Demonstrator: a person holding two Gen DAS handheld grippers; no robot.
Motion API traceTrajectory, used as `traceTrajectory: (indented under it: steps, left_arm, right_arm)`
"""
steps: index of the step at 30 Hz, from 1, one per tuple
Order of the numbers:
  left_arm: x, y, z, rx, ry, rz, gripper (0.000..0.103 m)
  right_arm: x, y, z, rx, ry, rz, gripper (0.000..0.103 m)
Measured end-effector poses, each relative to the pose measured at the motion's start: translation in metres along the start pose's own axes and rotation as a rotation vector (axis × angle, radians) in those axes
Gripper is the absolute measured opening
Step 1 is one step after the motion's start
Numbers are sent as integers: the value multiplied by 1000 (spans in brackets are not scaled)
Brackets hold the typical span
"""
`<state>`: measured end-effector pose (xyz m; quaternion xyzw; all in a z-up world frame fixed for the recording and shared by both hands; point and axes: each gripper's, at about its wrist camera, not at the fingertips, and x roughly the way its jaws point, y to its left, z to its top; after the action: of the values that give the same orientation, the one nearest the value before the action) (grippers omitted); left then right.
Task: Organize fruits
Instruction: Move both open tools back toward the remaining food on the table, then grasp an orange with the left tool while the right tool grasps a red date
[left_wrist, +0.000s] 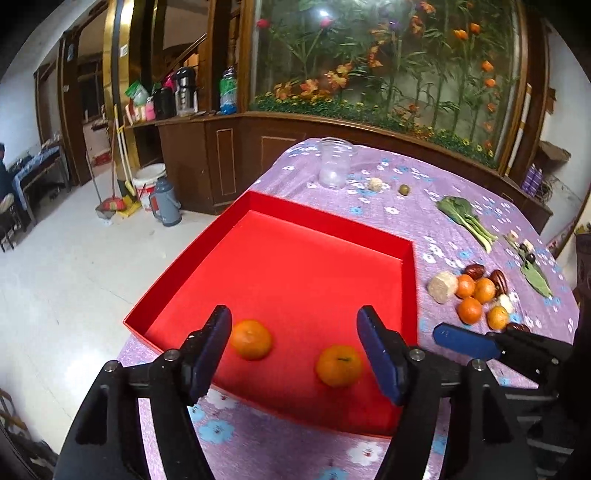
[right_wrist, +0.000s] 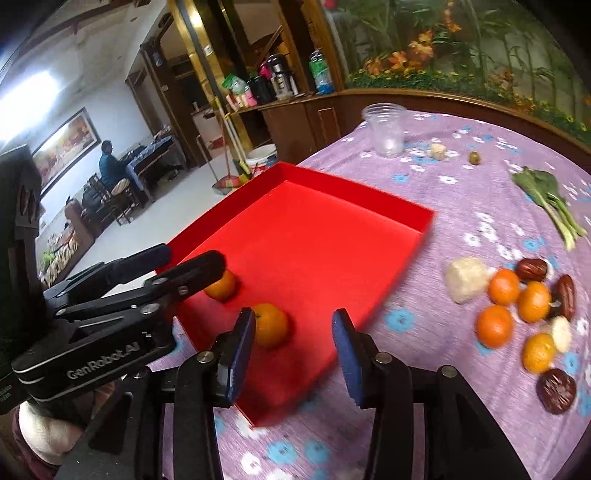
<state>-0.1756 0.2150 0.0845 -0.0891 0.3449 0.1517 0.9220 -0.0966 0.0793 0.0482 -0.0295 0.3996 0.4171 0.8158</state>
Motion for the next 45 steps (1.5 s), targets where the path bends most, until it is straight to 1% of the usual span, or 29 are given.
traceTrajectory:
  steps: [7,9,12,15,19,22,25,29,30,32,35,36,39,43,44,45]
  left_arm:
    - [-15,-43,-3,98,-16,-2,71]
    - [-18,-51,-4,120,-19,-4,75]
    - [-17,-64,-6,149,-10,-23,77]
    - [-10,-76,-9,160,19,-52,77]
    - [12,-94,-15,163,92,-116,77]
    - [24,-114,-18,187,116,-167,77]
    - [36,-136,-17,220,124,-243,77]
    - [57,-163,-14,267,142,-306,75]
    - [63,-169,-13,281,145,-307,72]
    - [75,-180,-10,312,153,-303,69]
    - [93,-190,-7,337,173,-298,66]
    - [99,-193,-6,346,181,-295,63]
    - [112,-197,-7,360,205,-296,62]
    - [116,-206,-8,397,193,-292,61]
    - [116,-208,-9,403,191,-291,57]
    - [118,-210,-10,408,200,-297,46]
  right_arm:
    - [-38,-44,-18,83,-53,-47,48]
    - [-51,-60,-24,104,-67,-68,50]
    - [-71,-88,-36,145,-91,-108,52]
    - [-90,-120,-47,196,-108,-163,52]
    - [-109,-156,-60,262,-120,-233,52]
    - [-112,-172,-62,284,-120,-244,52]
    - [-106,-178,-59,278,-108,-242,52]
    - [-91,-181,-55,247,-74,-266,52]
    - [-88,-181,-55,236,-63,-272,52]
    - [-83,-180,-57,224,-47,-276,52]
    - [-77,-182,-61,215,-23,-270,52]
    - [-76,-183,-61,215,-19,-270,52]
    - [-72,-186,-63,223,-5,-255,52]
    - [-68,-186,-62,218,3,-242,52]
    - [-67,-185,-62,216,5,-241,52]
    - [-66,-185,-61,212,4,-243,52]
